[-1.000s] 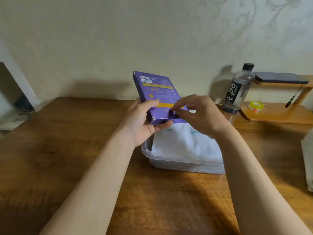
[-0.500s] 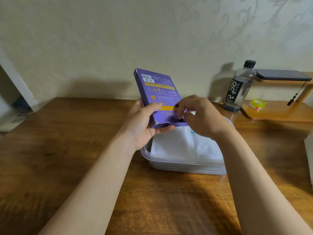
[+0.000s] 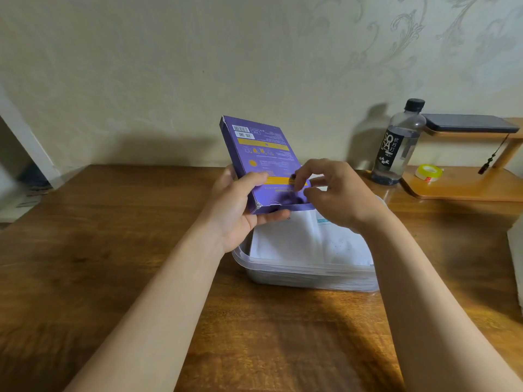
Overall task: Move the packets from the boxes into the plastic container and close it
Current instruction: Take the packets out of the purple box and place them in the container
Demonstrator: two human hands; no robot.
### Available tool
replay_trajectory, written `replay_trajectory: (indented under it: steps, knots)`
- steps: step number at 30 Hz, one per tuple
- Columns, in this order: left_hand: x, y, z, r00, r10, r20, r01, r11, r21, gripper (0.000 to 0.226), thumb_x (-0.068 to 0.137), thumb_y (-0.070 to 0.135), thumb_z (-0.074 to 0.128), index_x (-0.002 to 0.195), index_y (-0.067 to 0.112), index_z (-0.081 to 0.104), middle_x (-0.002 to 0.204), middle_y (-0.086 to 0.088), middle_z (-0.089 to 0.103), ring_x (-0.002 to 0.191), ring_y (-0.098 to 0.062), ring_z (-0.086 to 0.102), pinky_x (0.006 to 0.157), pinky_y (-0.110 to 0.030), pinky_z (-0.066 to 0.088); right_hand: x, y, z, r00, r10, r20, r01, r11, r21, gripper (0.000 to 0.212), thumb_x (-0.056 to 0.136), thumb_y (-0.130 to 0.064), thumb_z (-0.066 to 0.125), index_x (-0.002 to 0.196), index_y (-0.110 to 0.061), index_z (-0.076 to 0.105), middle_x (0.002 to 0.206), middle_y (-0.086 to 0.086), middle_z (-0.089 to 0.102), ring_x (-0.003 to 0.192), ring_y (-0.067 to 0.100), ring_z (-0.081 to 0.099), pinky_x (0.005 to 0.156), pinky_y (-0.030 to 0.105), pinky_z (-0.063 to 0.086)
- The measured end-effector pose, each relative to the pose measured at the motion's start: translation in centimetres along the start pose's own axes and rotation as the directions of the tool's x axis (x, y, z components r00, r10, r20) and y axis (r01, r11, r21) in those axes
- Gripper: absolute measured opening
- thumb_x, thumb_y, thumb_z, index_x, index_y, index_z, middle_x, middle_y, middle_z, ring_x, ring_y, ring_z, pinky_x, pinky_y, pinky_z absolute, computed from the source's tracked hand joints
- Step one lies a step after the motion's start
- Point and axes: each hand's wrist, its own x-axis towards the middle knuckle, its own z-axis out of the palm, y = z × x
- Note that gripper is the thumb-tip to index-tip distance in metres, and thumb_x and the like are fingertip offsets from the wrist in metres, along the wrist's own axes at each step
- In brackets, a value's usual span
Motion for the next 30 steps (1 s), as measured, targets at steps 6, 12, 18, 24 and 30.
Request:
replay_trajectory:
  steps: [6, 12, 18, 24, 30]
  knots:
    - [-0.03, 0.07, -0.02, 1.0, -0.004, -0.003, 0.004, 1.0, -0.022, 0.02, 0.1, 0.003, 0.054, 0.107, 0.019, 0.063, 0.091, -0.007, 0.078, 0.078, -0.034, 0.075, 0.056, -0.042, 0.061, 0.13, -0.03, 0.45, 0.999, -0.009, -0.032, 0.009, 1.0, 0.002, 0.01, 0.086, -0.019, 0.076, 0.091, -0.028, 0.076, 0.103, -0.003, 0.071, 0.091, 0.015, 0.066, 0.085, 0.032, 0.054]
    - [0.08, 0.0, -0.13, 1.0, -0.014, -0.007, 0.014, 1.0, -0.016, 0.021, 0.1, 0.003, 0.053, 0.108, 0.02, 0.063, 0.095, -0.008, 0.078, 0.082, -0.035, 0.075, 0.057, -0.042, 0.061, 0.11, -0.23, 0.45, 0.997, -0.042, -0.065, 0.039, 0.998, -0.053, 0.007, 0.085, -0.016, 0.076, 0.086, -0.022, 0.078, 0.099, -0.007, 0.069, 0.099, 0.011, 0.062, 0.092, 0.03, 0.051]
    - [0.0, 0.09, -0.15, 1.0, -0.029, -0.005, 0.029, 0.999, -0.026, 0.018, 0.1, 0.004, 0.054, 0.109, 0.017, 0.063, 0.095, -0.01, 0.078, 0.08, -0.036, 0.075, 0.056, -0.042, 0.061, -0.02, -0.5, 0.63, 0.998, -0.066, -0.021, 0.062, 0.987, -0.149, 0.005, 0.091, -0.015, 0.069, 0.091, -0.019, 0.072, 0.107, 0.004, 0.061, 0.098, 0.014, 0.056, 0.08, 0.008, 0.04]
    - [0.1, 0.12, -0.26, 0.999, -0.049, -0.017, 0.048, 0.996, -0.075, 0.018, 0.099, 0.003, 0.055, 0.111, 0.015, 0.063, 0.099, -0.013, 0.076, 0.082, -0.04, 0.075, 0.058, -0.044, 0.061, 0.18, 0.03, 0.75, 0.997, -0.073, 0.008, 0.073, 0.99, -0.123, 0.009, 0.095, -0.009, 0.061, 0.091, -0.015, 0.066, 0.101, 0.007, 0.068, 0.097, 0.024, 0.059, 0.087, 0.024, 0.043]
    - [0.08, 0.32, -0.4, 0.997, -0.079, -0.023, 0.075, 0.988, -0.135, 0.027, 0.099, 0.001, 0.053, 0.124, 0.011, 0.059, 0.127, -0.025, 0.066, 0.088, -0.044, 0.074, 0.06, -0.044, 0.061, 0.03, 0.15, 0.45, 0.996, -0.085, 0.013, 0.085, 0.996, 0.004, 0.019, 0.097, -0.004, 0.055, 0.085, -0.018, 0.061, 0.108, 0.002, 0.072, 0.105, 0.019, 0.064, 0.092, 0.03, 0.049]
